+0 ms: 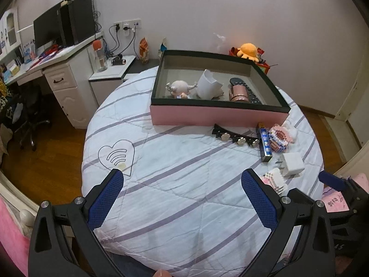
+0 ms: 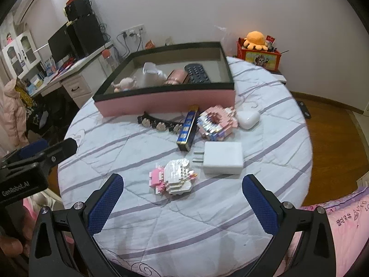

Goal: Organize rigid objects
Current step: 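Move the right gripper to the pink-and-white brick figure and grasp it, then carry the brick figure into the box and open the right gripper, then move the left gripper to the white charger and grasp it, then carry the white charger into the box and open the left gripper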

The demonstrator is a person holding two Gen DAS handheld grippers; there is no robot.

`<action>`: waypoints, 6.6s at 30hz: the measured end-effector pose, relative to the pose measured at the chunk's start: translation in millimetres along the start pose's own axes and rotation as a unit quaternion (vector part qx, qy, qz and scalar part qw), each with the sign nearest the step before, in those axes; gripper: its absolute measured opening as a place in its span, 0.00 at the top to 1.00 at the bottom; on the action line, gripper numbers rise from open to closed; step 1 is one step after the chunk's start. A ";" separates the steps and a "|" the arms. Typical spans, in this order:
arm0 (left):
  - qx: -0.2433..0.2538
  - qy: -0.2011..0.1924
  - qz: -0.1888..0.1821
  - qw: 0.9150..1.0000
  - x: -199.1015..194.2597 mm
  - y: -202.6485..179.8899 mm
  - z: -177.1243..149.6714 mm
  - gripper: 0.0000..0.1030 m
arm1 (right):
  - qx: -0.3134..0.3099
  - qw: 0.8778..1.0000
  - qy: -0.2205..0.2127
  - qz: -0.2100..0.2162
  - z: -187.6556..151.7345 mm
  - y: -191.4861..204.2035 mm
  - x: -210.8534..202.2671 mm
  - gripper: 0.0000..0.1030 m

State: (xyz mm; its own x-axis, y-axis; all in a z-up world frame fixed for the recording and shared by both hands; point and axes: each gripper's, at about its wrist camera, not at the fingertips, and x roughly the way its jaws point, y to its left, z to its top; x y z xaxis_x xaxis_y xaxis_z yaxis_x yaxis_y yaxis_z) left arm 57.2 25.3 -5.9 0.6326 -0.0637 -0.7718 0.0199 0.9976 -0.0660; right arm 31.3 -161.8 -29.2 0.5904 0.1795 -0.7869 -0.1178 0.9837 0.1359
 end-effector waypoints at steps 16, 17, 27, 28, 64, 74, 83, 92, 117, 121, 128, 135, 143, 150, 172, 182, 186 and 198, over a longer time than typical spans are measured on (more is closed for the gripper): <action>-0.019 0.026 0.001 0.999 25.9 16.4 -2.0 0.00 | -0.013 0.999 0.047 -0.022 -9.2 8.9 59.4 0.19; -0.019 0.027 0.000 0.999 26.6 17.0 -1.9 0.00 | -0.015 0.998 0.046 -0.026 -8.3 9.2 59.7 0.24; -0.017 0.030 -0.004 0.999 31.4 16.0 0.6 0.00 | -0.029 0.999 0.046 0.001 -9.4 14.3 50.5 0.38; -0.017 0.029 -0.004 0.999 31.5 16.5 1.0 0.00 | -0.029 0.999 0.045 0.003 -8.6 14.8 49.2 0.38; -0.016 -0.016 0.009 1.000 153.7 0.5 165.0 0.00 | -0.023 0.999 0.030 0.003 207.5 -31.5 167.1 0.38; -0.024 -0.023 0.010 0.999 142.1 0.8 165.7 0.00 | -0.019 1.000 0.011 0.001 206.7 -33.2 148.3 0.20; -0.019 -0.047 0.003 0.999 86.2 -4.4 141.8 0.00 | -0.017 0.999 -0.044 0.015 177.7 -25.7 78.0 0.00; -0.003 -0.032 -0.009 0.999 47.7 -20.0 91.9 0.00 | 0.032 0.997 -0.072 0.012 115.9 -49.4 12.5 0.00; 0.045 0.037 -0.043 0.997 37.4 -79.2 0.0 0.00 | 0.070 0.996 -0.049 -0.018 20.8 -71.7 -24.6 0.00; 0.056 0.044 -0.059 0.996 45.2 -110.2 -4.0 0.00 | 0.078 0.995 -0.051 -0.031 16.0 -89.1 -32.0 0.00; 0.064 0.065 -0.060 0.994 63.4 -158.3 -11.0 0.00 | 0.089 0.994 -0.053 -0.028 13.6 -126.3 -37.6 0.00; 0.056 0.083 -0.050 0.994 83.1 -183.5 -10.9 0.00 | 0.093 0.995 -0.045 -0.010 18.8 -150.6 -26.1 0.00; 0.036 0.093 -0.051 0.994 108.5 -187.2 -8.7 0.05 | 0.084 0.996 -0.037 0.006 22.0 -151.2 -13.9 0.00; 0.044 0.074 -0.059 0.995 107.2 -180.8 -4.9 0.22 | 0.085 0.996 -0.033 0.002 23.9 -147.7 -10.0 0.00; 0.034 0.072 -0.110 0.991 62.8 -109.5 -9.3 0.29 | 0.056 0.998 -0.035 -0.015 40.7 -86.4 -9.8 0.00; 0.009 0.025 -0.118 0.993 36.6 -55.9 27.1 0.32 | 0.036 0.998 -0.049 -0.022 68.3 -50.3 -3.9 0.00; -0.003 0.015 -0.118 0.993 36.6 -43.6 40.4 0.32 | 0.022 0.998 -0.051 -0.020 79.8 -37.5 0.5 0.00; -0.014 -0.017 -0.097 0.995 52.9 -28.1 87.3 0.32 | 0.013 0.998 -0.049 -0.022 94.9 -31.2 10.3 0.00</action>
State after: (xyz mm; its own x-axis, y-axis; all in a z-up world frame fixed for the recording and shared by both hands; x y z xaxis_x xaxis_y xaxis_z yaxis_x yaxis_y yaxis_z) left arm 157.7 -3.7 10.3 0.6451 -0.2527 -0.7211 0.1230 0.9658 -0.2283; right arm 116.9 -189.4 15.6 0.6694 0.1352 -0.7305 -0.0701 0.9904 0.1191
